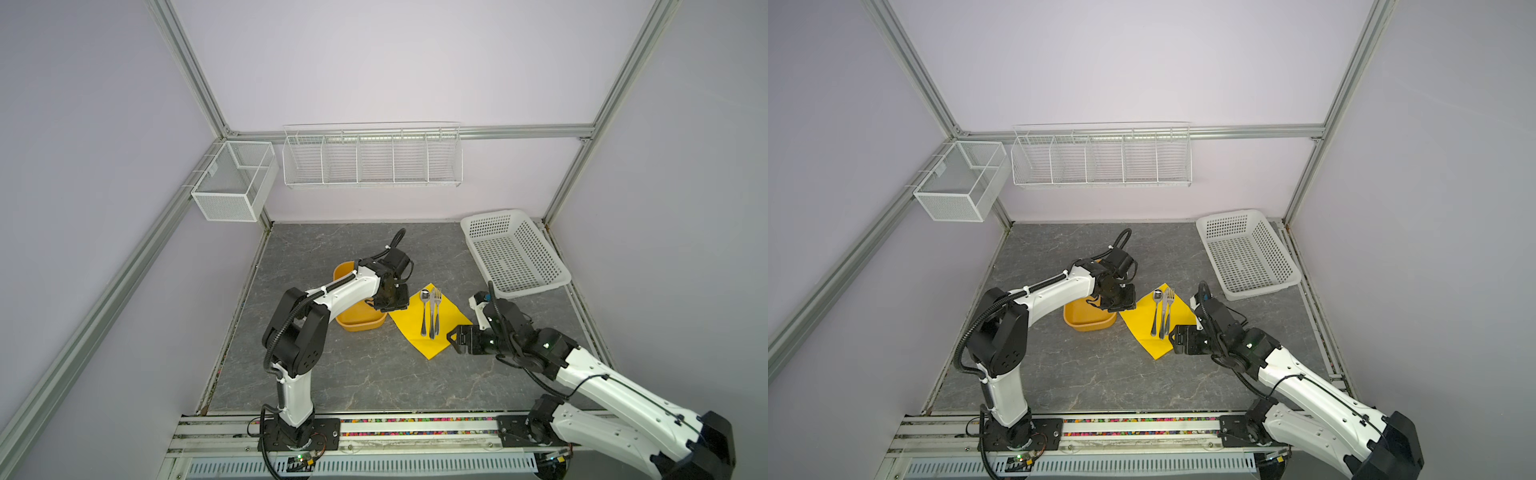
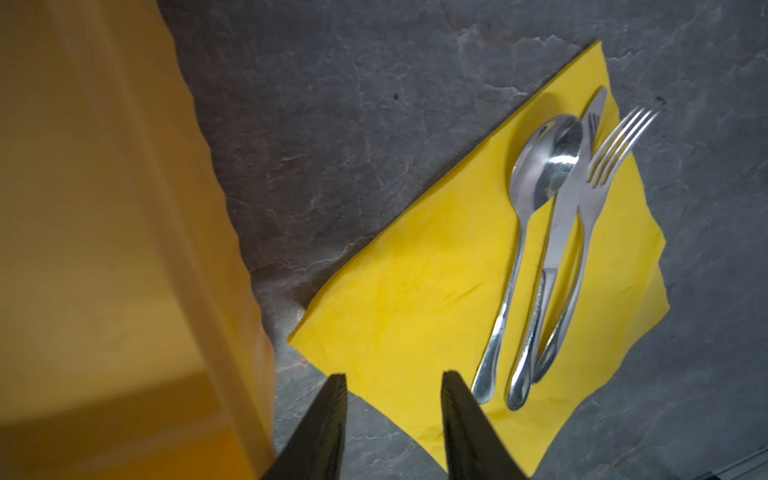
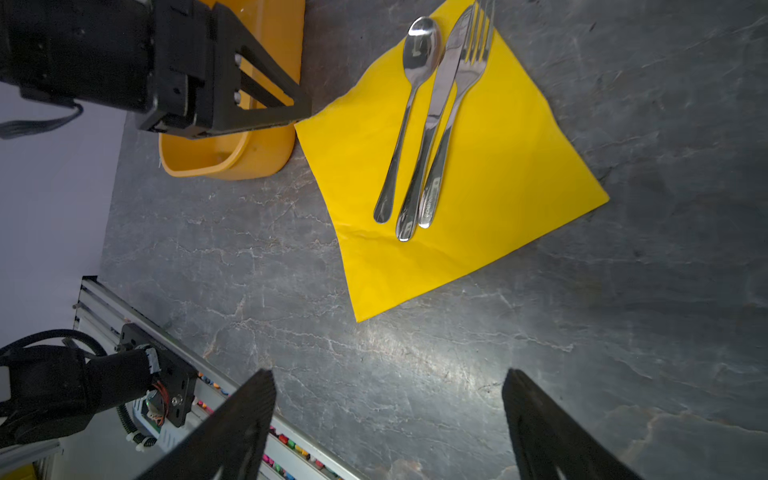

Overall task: Place the utensils on the paper napkin and roll it up
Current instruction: 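Withdraw the left gripper over the tray while the right gripper lowers to the napkin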

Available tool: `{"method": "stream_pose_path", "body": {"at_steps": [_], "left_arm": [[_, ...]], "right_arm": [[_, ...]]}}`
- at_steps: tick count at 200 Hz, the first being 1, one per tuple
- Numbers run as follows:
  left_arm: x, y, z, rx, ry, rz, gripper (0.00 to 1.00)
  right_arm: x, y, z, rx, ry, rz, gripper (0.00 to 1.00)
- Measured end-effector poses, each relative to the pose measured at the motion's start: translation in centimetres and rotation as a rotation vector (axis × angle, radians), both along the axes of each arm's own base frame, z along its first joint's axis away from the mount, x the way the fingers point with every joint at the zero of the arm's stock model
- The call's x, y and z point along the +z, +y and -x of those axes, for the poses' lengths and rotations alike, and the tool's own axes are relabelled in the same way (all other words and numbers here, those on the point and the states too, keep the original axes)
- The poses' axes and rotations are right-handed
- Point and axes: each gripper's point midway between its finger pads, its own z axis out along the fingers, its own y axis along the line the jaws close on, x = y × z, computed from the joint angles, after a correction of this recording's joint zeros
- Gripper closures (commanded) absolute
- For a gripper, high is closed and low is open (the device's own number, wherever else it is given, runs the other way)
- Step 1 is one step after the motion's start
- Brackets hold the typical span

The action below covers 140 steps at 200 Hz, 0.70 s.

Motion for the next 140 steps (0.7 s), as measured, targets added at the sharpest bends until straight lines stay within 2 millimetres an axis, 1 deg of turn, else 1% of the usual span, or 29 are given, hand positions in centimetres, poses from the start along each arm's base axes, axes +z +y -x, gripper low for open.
{"method": "stream_pose_path", "body": {"at_steps": [13, 34, 42, 58, 75, 91, 118, 140], "left_arm": [[-0.7, 0.6, 0.2, 0.005, 0.003, -0.022, 0.61], [-1.7, 2.2, 0.8, 0.02, 0.01, -0.069, 0.61], [-1.8, 2.8, 0.9, 0.028, 0.01, -0.081, 0.61], [-1.5, 3.9, 1.0, 0.042, 0.001, -0.099, 0.61], [-0.4, 4.4, 0.7, 0.048, -0.022, -0.092, 0.61], [1.3, 4.1, 0.6, 0.037, -0.063, -0.051, 0.6], [4.3, 4.0, 1.2, 0.014, -0.134, 0.028, 0.6], [5.8, 4.4, 1.7, 0.008, -0.191, 0.06, 0.59]], "right_arm": [[-0.5, 0.9, 0.6, 0.014, 0.022, -0.001, 0.11], [-1.5, 2.1, 1.3, 0.019, 0.05, -0.017, 0.11], [-2.2, 2.5, 1.6, 0.017, 0.066, -0.026, 0.1], [-3.8, 3.2, 2.1, 0.0, 0.113, -0.044, 0.06], [-5.0, 4.0, 2.3, -0.027, 0.156, -0.062, 0.02], [-5.7, 4.8, 2.3, -0.054, 0.191, -0.083, 0.0], [-6.3, 6.4, 2.1, -0.077, 0.221, -0.126, 0.01], [-6.7, 7.5, 2.1, -0.089, 0.245, -0.154, 0.02]]}}
